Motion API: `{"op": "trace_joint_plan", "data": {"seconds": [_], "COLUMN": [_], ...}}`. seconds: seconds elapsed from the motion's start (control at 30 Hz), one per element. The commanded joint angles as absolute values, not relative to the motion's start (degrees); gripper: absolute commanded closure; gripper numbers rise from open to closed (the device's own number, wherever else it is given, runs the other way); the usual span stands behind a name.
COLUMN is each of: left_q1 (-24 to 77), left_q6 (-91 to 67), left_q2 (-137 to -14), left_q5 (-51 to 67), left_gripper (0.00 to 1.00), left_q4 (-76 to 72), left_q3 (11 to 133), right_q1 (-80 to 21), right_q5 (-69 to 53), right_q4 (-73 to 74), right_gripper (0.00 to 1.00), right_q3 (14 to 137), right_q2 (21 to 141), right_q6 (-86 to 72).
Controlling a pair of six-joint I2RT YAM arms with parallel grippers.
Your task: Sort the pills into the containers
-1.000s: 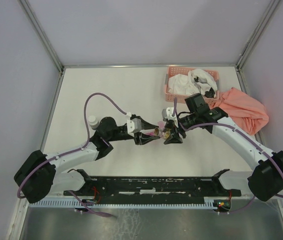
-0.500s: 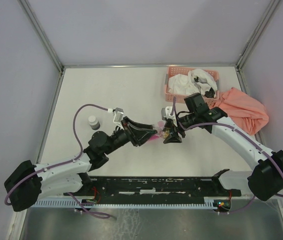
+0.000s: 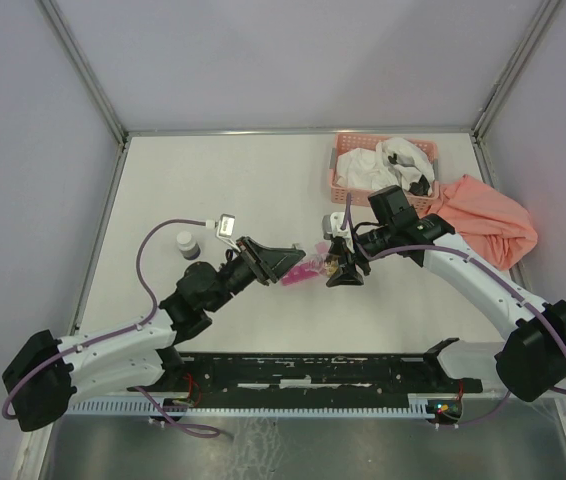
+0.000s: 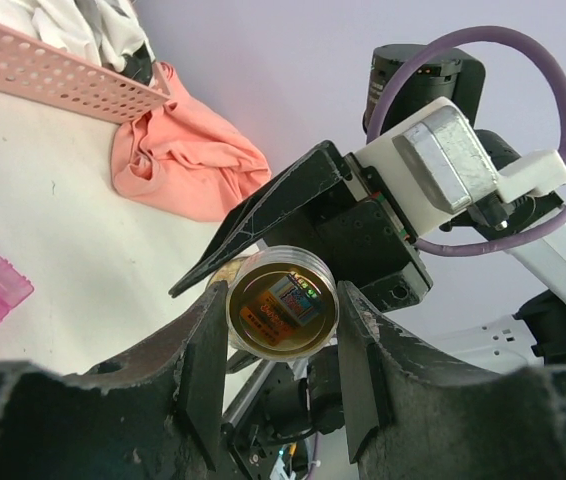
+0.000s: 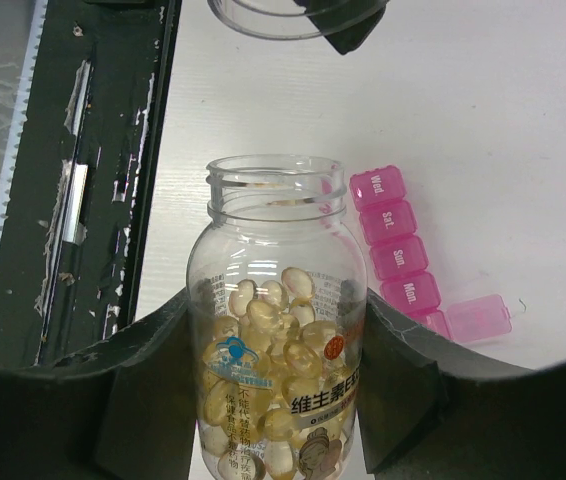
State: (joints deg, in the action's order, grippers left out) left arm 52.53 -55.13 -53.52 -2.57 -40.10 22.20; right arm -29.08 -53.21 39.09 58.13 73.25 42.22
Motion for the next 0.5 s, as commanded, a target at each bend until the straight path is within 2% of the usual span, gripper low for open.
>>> {"op": "trace_joint_plan", "data": {"seconds": [0.0, 0.47], "left_q1": [52.7, 52.4], "left_q6": [-59.3, -59.6], "left_q2": [-52.1, -49.9], "left_q5": [-3.6, -5.2], "left_gripper": [0.96, 0.97], "left_q4": [-38.9, -32.7], "left_q3": [23.2, 23.6], "right_q1": [-28.9, -29.0], "right_q5": [-53.8, -54.1], "right_q4": [36.9, 37.0], "right_gripper": [0.98, 0.98], "right_q3": [60.3, 60.2], "right_q2": [73.4, 73.1], "right_q6": [41.7, 41.7]}}
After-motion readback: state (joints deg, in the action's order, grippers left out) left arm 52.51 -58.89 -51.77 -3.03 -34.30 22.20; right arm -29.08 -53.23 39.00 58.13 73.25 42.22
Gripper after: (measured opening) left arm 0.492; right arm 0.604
